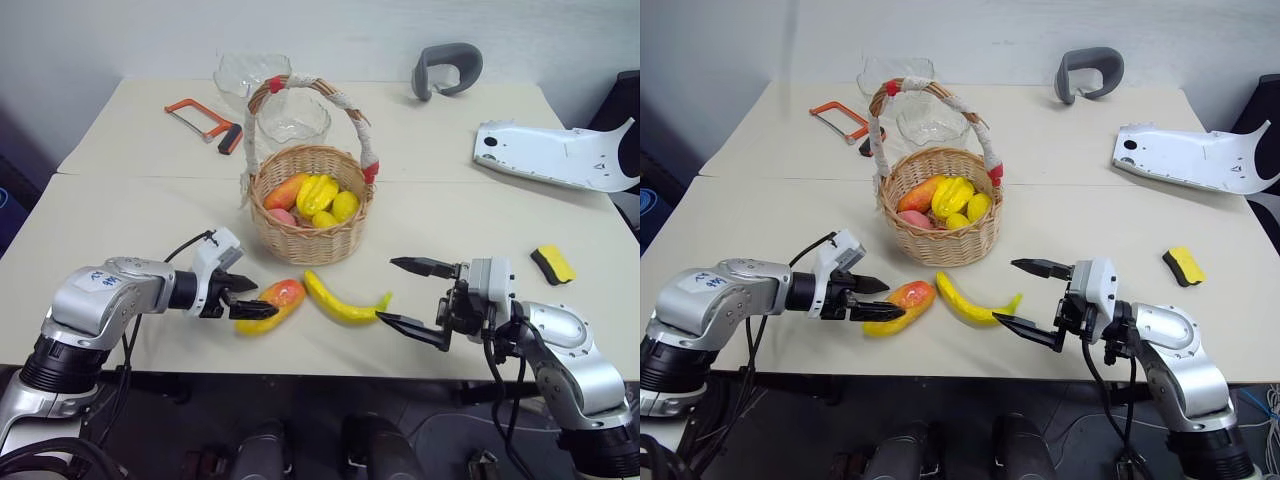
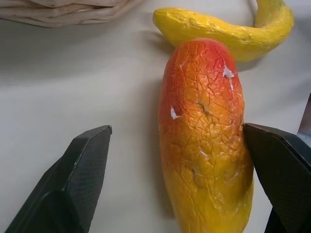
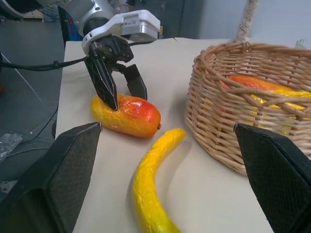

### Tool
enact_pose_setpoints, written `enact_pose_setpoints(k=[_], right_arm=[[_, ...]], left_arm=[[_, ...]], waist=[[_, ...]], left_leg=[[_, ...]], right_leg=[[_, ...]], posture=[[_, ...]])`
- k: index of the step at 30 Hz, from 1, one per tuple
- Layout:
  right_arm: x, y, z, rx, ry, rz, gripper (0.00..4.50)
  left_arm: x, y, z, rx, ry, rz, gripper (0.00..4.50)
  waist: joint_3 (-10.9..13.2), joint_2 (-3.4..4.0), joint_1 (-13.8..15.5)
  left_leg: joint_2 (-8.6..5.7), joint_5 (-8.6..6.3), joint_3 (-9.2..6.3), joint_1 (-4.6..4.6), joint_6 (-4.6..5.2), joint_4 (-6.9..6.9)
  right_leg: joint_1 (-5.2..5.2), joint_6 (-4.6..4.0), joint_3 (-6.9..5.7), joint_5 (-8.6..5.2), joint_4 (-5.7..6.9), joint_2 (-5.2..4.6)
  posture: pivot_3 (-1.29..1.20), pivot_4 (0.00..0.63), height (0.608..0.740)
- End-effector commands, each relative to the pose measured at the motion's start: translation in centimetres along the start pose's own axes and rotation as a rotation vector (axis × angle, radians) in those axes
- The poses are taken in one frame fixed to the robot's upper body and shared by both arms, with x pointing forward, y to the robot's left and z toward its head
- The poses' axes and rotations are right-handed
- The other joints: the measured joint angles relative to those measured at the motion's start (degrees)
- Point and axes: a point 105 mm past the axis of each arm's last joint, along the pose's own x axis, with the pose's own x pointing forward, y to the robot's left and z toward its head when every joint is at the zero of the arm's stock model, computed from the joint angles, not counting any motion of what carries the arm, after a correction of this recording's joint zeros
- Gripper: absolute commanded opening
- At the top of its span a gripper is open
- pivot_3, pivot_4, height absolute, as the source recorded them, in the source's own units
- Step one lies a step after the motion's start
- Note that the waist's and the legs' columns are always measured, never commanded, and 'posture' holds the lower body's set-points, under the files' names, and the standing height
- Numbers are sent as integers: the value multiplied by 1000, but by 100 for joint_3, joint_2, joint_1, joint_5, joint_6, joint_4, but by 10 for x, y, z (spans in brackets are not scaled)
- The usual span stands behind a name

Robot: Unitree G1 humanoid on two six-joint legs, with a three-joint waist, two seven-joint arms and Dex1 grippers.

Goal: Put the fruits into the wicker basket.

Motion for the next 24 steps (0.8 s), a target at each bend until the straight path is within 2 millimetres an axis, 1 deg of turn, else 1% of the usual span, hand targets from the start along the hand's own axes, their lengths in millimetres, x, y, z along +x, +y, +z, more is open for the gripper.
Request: enact_pose_setpoints(k=[1, 4, 5, 6, 8, 11, 12, 14, 15, 17, 18, 19, 20, 21, 24], right_arm=[[-6, -2, 5, -27, 4, -11, 4500], [-8, -2, 4, -24, 8, -11, 4500], [-8, -2, 5, -26, 7, -11, 4500], [-9, -2, 7, -31, 2, -12, 4500], [-12, -3, 12, -41, -7, -25, 4500], [-25, -4, 20, -32, -14, -83, 4500], [-30, -3, 21, -26, -9, -105, 4500], [-39, -3, 21, -20, 9, -147, 4500], [-43, -3, 20, -16, 15, -168, 4500], [-53, -9, 17, -34, 29, -231, 4500], [-57, -13, 16, -46, 34, -261, 4500], [-61, -17, 18, -59, 23, -294, 4500], [-63, -20, 21, -63, 6, -318, 4500], [-64, -21, 22, -63, -3, -332, 4500], [-61, -19, 23, -67, -18, -362, 4500]], left_arm=[[3, -5, 0, 20, 1, -25, 3876], [3, -12, -1, 30, -3, -80, 3002], [-1, -15, 0, 25, -9, -110, 2727], [-8, -20, 2, 23, -17, -149, 2385], [-26, -23, 11, 34, -53, -194, 2005], [-60, -27, 37, 126, -161, -231, 1968], [-70, -30, 48, 139, -207, -247, 1968], [-83, -33, 72, 183, -294, -253, 1968], [-85, -30, 86, 216, -352, -220, 1968], [-79, -13, 121, 235, -477, -83, 1968], [-73, -8, 134, 219, -523, -43, 1968], [-64, -4, 142, 212, -546, -22, 1968], [-55, 1, 148, 214, -574, 17, 1968], [-43, 6, 150, 188, -571, 43, 1968], [-19, 11, 155, 157, -599, 64, 1968]], waist=[[0, 0, -2], [0, 0, -3], [0, 0, -3], [0, 0, -7], [1, -1, -16], [2, -4, 2], [3, -5, 12], [5, -9, 83], [4, -8, 112], [5, -9, 157], [5, -9, 176], [4, -9, 184], [4, -11, 175], [3, -11, 169], [10, -23, 108]], left_leg=[[0, 0, 0, 0, 0, 0], [0, 1, 1, 1, 0, 2], [0, 1, 0, 2, -1, 2], [0, 1, 0, 1, -1, 2], [1, 1, 1, 0, -1, 0], [1, 3, 0, -11, -5, 1], [1, 3, 0, -11, -5, 1], [-2, 3, -3, -12, -2, 6], [-3, 1, -5, -12, 1, 9], [-9, 0, -4, -8, 8, 12], [-11, 1, -8, -8, 13, 15], [-14, 2, -9, -7, 17, 17], [-16, 2, -9, -7, 23, 17], [-17, 2, -7, -8, 24, 17], [-16, 4, 2, -7, 22, 15]], right_leg=[[0, 0, 0, 0, 0, 0], [0, 0, 1, 0, 1, 0], [1, 0, 1, 0, 2, 0], [0, 0, 1, 0, 2, 0], [-3, 0, 2, 0, 2, 0], [-15, -2, 1, -1, 2, 1], [-13, -2, 1, -1, 2, 0], [-10, -1, 1, -1, 0, -1], [-6, -1, 1, -1, -2, -1], [3, 4, 2, 1, -5, -5], [8, 8, 3, 2, -6, -4], [13, 16, 3, 6, -8, -5], [16, 24, 6, 11, -12, -5], [16, 27, 7, 12, -12, -5], [12, 29, 11, 14, -11, -2]], posture=[[0, 150, 740], [0, 150, 740], [0, 150, 740], [0, 150, 740], [0, 150, 740], [0, 150, 740], [0, 150, 740], [0, 150, 740], [0, 150, 740], [0, 150, 740], [0, 150, 740], [0, 150, 740], [0, 150, 740], [0, 150, 740], [0, 150, 740]])
